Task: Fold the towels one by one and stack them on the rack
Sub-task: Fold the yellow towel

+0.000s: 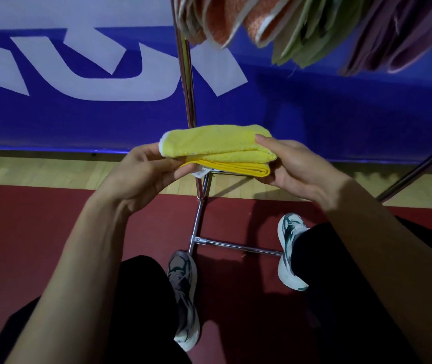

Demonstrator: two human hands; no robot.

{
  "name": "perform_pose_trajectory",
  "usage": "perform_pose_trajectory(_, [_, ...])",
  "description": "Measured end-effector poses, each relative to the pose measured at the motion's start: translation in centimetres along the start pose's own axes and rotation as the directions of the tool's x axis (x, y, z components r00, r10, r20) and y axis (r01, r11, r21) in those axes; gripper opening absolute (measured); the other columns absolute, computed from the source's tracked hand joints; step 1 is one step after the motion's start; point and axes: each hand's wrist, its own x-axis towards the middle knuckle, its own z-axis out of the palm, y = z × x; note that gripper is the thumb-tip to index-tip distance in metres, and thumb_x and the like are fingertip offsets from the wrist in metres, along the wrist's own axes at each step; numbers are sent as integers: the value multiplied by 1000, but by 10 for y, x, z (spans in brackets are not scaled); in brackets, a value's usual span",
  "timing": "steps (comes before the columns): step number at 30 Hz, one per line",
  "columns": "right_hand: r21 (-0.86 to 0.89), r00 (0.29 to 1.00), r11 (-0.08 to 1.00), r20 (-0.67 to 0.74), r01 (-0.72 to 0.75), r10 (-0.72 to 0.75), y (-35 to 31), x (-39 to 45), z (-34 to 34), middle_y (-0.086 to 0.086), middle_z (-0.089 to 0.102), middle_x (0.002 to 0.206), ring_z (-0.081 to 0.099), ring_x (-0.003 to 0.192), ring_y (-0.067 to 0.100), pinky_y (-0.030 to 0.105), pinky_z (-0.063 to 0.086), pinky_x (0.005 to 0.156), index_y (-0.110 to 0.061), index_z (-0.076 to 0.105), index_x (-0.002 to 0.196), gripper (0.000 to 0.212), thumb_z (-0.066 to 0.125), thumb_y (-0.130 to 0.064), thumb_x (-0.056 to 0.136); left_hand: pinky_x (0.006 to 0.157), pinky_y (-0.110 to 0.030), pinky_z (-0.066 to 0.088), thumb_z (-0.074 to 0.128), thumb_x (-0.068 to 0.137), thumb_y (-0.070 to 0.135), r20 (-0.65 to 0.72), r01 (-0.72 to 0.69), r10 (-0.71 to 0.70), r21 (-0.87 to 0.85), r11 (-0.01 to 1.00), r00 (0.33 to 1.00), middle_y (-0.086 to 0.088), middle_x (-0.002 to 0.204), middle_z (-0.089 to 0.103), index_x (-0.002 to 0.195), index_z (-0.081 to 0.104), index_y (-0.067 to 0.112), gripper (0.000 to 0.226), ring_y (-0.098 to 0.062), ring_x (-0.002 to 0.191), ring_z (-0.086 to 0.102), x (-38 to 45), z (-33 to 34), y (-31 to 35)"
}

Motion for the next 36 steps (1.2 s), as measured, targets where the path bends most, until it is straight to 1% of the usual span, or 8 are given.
perform_pose_trajectory(2, [-2,1000,1000,2,14,-14,2,2,0,7,78,102,73,89,16,27,57,76,-9,71,114,25,55,-25,105,78,-20,61,39,98,-22,-52,29,-29,-13,1000,998,-15,100,80,105,70,-6,36,-25,99,78,1,0,-1])
perform_pose_trajectory(8, [-4,997,998,19,69,-69,5,5,-4,20,70,127,67,119,30,40,55,103,3,61,130,30,55,-13,104,84,-27,63,45,99,-17,-92,49,-50,-7,999,995,-19,106,78,105,68,-12,24,-28,107,76,5,-4,-1])
perform_pose_trajectory(12, [78,995,993,37,93,-96,2,2,-6,22,72,122,68,119,32,42,53,106,4,66,123,30,55,-17,104,81,-29,63,57,100,2,-84,112,-115,-42,993,990,-24,113,72,106,66,-11,17,-28,102,76,5,-2,0])
perform_pose_trajectory(15, [77,994,992,33,103,-106,1,1,-4,24,70,124,64,125,37,47,47,112,5,67,122,32,57,-18,103,79,-29,63,68,97,24,-75,147,-149,-38,988,986,-17,105,77,112,70,-4,31,-22,97,77,6,0,0])
perform_pose_trajectory(20, [80,990,991,74,110,-116,3,3,-4,23,71,123,66,122,34,43,51,108,7,65,123,31,54,-15,104,73,-26,63,65,101,19,-135,154,-157,-30,988,978,-17,110,76,115,70,-4,27,-19,93,78,11,2,-10])
perform_pose_trajectory(26, [111,987,987,92,118,-128,1,5,-7,23,72,119,71,111,28,33,58,95,9,62,125,30,51,-10,105,74,-27,64,66,100,23,-133,175,-174,0,985,976,-20,127,72,127,67,-4,39,-19,100,77,11,4,-12])
perform_pose_trajectory(31, [87,987,989,99,115,-124,5,7,-8,23,71,123,69,115,30,38,53,105,8,63,126,30,54,-10,104,76,-27,63,52,104,46,-76,199,-195,40,979,978,-7,115,79,120,74,16,41,-15,100,77,10,8,-12])
perform_pose_trajectory(36, [95,987,988,90,125,-134,5,7,-8,24,71,122,70,111,30,39,55,103,9,63,126,29,53,-7,104,72,-27,64,59,104,32,-50,249,-251,-51,967,967,-11,116,76,134,66,9,38,-16,95,77,11,12,-13])
